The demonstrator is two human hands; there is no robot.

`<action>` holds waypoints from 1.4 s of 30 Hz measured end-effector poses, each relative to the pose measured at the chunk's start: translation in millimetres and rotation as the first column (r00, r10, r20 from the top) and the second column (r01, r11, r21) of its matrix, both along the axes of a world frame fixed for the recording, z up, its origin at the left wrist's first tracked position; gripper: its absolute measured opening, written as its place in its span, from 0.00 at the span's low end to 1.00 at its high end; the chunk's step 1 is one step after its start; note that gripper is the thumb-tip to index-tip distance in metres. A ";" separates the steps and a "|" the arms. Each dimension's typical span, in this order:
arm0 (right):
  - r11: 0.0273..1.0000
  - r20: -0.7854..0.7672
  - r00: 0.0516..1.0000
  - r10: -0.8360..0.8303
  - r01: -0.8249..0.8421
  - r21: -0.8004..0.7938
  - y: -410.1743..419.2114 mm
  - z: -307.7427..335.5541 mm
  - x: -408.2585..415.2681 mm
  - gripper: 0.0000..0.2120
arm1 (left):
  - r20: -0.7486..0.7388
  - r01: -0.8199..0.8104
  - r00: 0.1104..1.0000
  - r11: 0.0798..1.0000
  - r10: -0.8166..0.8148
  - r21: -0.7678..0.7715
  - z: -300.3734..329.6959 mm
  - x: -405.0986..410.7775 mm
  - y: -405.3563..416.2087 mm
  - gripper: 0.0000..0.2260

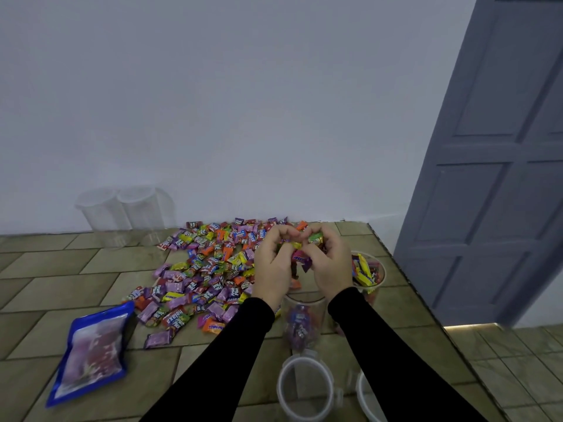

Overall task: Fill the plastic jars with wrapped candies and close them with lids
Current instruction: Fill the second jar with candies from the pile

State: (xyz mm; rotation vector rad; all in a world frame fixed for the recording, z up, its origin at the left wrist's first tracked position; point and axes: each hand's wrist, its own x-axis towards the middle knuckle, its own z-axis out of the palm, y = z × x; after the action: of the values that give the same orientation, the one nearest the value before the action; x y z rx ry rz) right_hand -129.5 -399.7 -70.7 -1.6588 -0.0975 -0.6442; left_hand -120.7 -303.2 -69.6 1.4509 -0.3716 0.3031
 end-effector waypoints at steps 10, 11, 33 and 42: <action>0.991 0.157 0.987 -0.021 0.041 -0.128 -1.7 2.9 -9.5 0.17 | 0.008 0.012 1.000 0.998 -0.011 -0.057 -1.8 -0.7 1.1 0.10; 0.989 0.168 0.985 -0.029 0.053 -0.140 -2.0 2.7 -10.2 0.17 | 0.017 0.004 1.000 0.999 -0.003 -0.053 -2.3 -0.1 1.4 0.09; 0.900 0.188 0.976 -0.114 0.181 -0.396 -0.2 16.4 -10.8 0.11 | 0.017 -0.061 0.998 0.998 0.061 -0.004 -4.5 8.0 26.7 0.05; 0.781 0.002 0.993 0.118 -0.092 -0.617 91.5 9.6 -1.5 0.06 | 0.058 -0.379 0.895 0.687 0.441 0.620 -64.5 30.1 122.9 0.08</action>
State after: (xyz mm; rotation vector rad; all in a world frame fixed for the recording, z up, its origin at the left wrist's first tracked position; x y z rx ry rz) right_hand -131.0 -308.2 -61.0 -2.2552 -0.4740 -0.5924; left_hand -90.5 -180.2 -134.1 2.2059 -0.0438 0.5021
